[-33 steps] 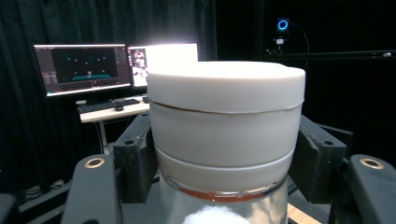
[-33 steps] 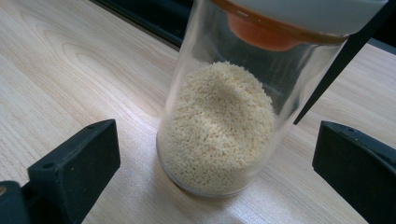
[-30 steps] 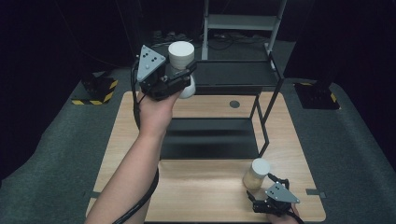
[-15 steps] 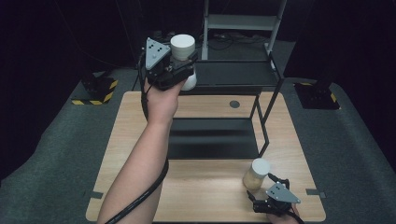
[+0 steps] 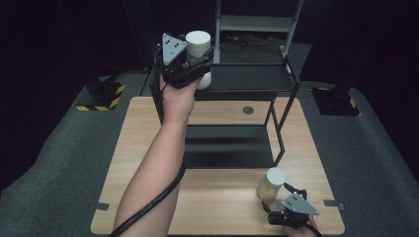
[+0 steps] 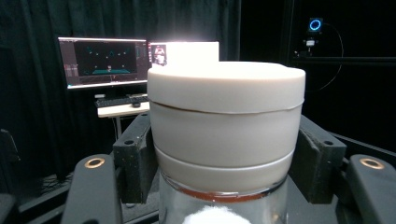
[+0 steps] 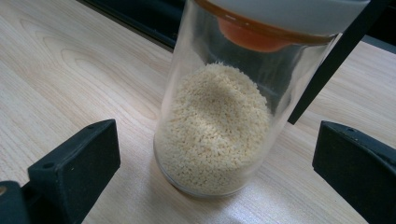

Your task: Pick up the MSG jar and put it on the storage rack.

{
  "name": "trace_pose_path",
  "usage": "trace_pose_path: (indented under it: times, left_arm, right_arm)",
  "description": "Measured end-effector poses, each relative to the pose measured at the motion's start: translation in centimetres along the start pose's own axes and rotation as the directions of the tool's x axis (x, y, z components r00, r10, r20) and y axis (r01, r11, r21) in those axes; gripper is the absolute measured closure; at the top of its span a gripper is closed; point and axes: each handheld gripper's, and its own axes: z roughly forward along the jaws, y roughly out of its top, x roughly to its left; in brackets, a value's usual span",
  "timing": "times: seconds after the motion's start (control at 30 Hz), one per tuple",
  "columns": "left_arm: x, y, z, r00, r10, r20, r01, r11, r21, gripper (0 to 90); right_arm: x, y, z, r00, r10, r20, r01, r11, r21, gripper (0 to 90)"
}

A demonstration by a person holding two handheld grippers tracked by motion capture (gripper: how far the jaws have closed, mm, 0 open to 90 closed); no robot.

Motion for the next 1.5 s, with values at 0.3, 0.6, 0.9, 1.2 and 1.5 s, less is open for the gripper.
trace_pose_path:
  times: [0.3, 0.6, 0.9, 1.2, 1.5]
  left_arm:
    - [-0.3, -0.2, 0.8, 0.9999, 0.011, -0.006, -0.011, 0.9999, 0.01, 34.3]
    - [-0.4, -0.5, 1.2, 0.9998, 0.01, -0.017, -0.01, 0.9998, 0.017, 34.3]
    - [-0.2, -0.9, 1.4, 0.9997, 0.004, -0.024, -0.003, 0.9999, 0.014, 34.2]
    - [-0.3, -1.2, 1.3, 0.9996, 0.02, -0.021, -0.02, 0.9998, 0.006, 34.2]
    - [-0.2, -1.3, 1.1, 0.9996, 0.024, -0.014, -0.024, 0.9997, 0.005, 33.8]
  right_arm:
    - [0.0, 0.0, 0.0, 1.0, 0.0, 0.0, 0.0, 1.0, 0.0, 0.0]
    - [0.0, -0.1, 0.0, 1.0, 0.005, 0.001, -0.005, 1.0, -0.005, 0.0]
    - [0.0, -0.1, -0.1, 1.0, 0.004, 0.001, -0.004, 1.0, -0.007, 0.0]
    - [0.0, -0.1, 0.0, 1.0, 0.001, -0.002, -0.001, 1.0, -0.006, 0.0]
    - [0.1, -0.1, 0.0, 1.0, -0.002, 0.002, 0.002, 1.0, -0.006, 0.0]
